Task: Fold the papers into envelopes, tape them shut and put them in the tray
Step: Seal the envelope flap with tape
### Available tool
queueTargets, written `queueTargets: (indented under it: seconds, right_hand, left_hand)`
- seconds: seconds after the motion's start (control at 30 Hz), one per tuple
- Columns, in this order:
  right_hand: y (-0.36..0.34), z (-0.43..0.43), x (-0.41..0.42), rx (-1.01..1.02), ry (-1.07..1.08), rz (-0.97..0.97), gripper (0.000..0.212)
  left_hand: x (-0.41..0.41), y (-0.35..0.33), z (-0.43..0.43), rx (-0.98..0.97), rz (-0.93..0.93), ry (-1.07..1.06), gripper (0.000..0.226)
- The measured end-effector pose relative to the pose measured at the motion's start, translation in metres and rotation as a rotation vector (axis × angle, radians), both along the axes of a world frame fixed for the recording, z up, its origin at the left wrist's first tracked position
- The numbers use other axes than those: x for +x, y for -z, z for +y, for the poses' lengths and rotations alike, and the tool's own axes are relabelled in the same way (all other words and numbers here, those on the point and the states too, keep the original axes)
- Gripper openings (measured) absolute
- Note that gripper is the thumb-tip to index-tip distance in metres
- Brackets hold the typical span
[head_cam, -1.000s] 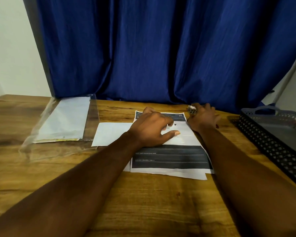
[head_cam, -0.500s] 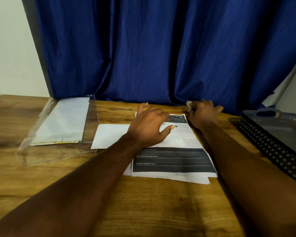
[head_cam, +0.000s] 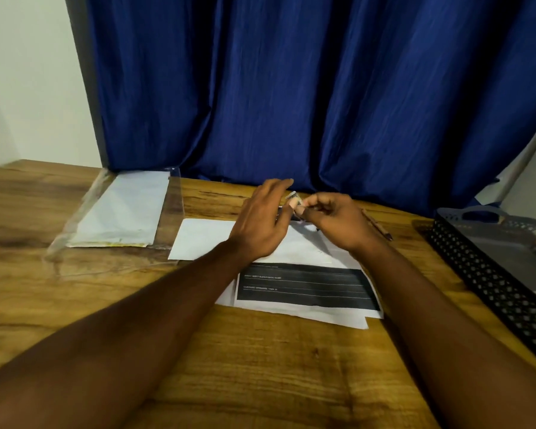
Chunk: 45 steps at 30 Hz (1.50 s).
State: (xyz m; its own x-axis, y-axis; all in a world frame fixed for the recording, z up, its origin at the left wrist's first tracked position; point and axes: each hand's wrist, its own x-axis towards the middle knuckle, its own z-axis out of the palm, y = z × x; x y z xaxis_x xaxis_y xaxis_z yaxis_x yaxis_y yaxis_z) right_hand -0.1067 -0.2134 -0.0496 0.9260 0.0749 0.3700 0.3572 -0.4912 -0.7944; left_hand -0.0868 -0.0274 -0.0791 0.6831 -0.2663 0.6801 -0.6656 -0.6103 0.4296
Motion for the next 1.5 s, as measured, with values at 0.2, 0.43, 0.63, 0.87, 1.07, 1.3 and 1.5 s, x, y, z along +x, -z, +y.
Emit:
queueTargets:
  seconds: [0.2,0.43,0.63,0.87,1.07,1.3,1.5]
  right_hand:
    - [0.0,0.013,-0.005,0.065,-0.121,-0.034,0.01]
    - [0.0,0.007,-0.009,0.077,-0.099,-0.031,0.016]
    - [-0.001,0.005,-0.009,0.088,-0.108,-0.037,0.029]
    - [0.0,0.001,-0.007,0.069,-0.061,-0.02,0.039]
    - [-0.007,0.001,-0.011,0.218,-0.107,0.053,0.038]
    - [-0.003,0.008,-0.013,0.127,-0.106,0.062,0.03]
    - [0.0,0.015,-0.014,0.12,-0.134,0.031,0.022]
  left_hand:
    - [0.002,0.001,0.006,-0.22,0.063,0.141,0.032]
    - [-0.002,-0.006,0.003,-0.427,0.313,0.295,0.017]
    - [0.0,-0.01,0.004,-0.587,0.458,0.265,0.027]
    - [-0.001,-0.009,0.003,-0.63,0.475,0.207,0.033]
    - [-0.002,-0.011,0.009,-0.692,0.479,0.191,0.052]
    - [-0.005,-0.018,0.01,-0.847,0.598,0.295,0.062]
    - [-0.005,-0.016,0.008,-0.794,0.611,0.314,0.063]
